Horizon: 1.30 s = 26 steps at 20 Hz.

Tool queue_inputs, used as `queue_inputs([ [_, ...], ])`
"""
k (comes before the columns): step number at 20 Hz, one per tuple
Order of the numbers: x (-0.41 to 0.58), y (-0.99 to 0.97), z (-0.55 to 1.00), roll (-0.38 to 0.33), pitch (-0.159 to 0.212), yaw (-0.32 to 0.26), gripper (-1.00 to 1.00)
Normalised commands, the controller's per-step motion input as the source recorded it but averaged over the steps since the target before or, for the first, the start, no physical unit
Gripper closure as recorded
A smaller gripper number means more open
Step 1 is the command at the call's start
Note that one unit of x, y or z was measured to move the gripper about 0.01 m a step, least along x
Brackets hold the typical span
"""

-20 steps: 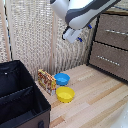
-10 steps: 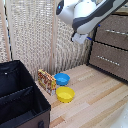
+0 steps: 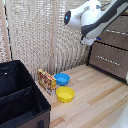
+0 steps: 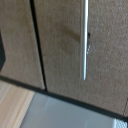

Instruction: Kindly move your gripper toward the top drawer's handle. With caution, hold the handle robustly using your gripper and pull open the top drawer. Let the handle go. Relocate your gripper to the bowl placed in the background. Gently hold the bowl using your gripper. Bring the gripper and the bowl to the ajar drawer. Softly release the bowl into it.

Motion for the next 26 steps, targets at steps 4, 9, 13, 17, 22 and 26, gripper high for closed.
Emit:
queue_inputs([
  [4,-0.060,-0.62,-0.10,-0.183,0.000,0.120,-1.00],
  [9,-0.005,-0.52,-0.08,-0.169,0.000,0.171,-1.00],
  [13,-0.090,-0.47,0.00,-0.203,0.000,0.156,-1.00],
  [17,-0.112,-0.53,0.03,-0.118,0.016,0.148,-1.00],
  [22,-0.010,-0.41,0.02,0.028,0.041,0.101,1.00],
  [26,0.005,-0.15,0.00,0.009,0.000,0.000,1.00],
])
